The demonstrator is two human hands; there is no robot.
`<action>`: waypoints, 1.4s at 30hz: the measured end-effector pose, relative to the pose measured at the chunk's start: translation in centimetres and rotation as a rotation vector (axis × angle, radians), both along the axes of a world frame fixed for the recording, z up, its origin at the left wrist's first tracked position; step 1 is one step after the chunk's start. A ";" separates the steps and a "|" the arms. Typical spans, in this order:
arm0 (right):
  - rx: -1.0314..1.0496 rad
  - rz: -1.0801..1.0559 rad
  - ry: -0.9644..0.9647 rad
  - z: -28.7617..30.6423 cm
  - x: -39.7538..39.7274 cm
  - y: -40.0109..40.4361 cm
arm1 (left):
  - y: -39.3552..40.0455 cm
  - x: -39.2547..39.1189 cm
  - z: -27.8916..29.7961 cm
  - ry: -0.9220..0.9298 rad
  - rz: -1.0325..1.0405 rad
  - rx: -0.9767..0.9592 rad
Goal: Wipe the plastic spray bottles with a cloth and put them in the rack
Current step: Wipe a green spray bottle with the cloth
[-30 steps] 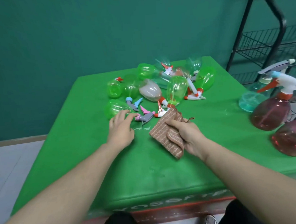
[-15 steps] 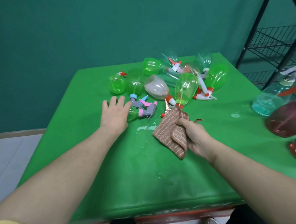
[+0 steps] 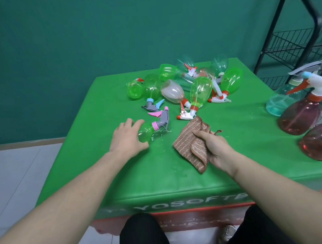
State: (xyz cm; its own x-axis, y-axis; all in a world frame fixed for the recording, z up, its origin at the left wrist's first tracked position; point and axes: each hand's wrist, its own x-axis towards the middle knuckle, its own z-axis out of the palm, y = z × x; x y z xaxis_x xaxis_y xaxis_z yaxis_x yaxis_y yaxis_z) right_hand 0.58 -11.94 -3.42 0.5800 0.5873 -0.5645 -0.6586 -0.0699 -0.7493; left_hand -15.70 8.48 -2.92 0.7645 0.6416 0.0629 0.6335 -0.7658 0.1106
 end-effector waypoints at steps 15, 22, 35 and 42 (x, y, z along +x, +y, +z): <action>0.118 0.044 0.005 1.5 -3.6 -0.7 | -4.4 -6.0 0.2 -0.088 -0.185 -0.133; 0.216 0.113 0.054 2.3 -5.2 2.4 | -3.8 -5.5 -0.1 -0.098 -0.239 -0.147; 0.286 0.177 0.272 2.0 -5.3 7.3 | -2.6 -5.9 -0.6 -0.204 -0.220 -0.256; 0.294 0.171 0.282 1.9 -4.6 6.2 | -2.2 -5.6 -0.5 -0.176 -0.194 -0.293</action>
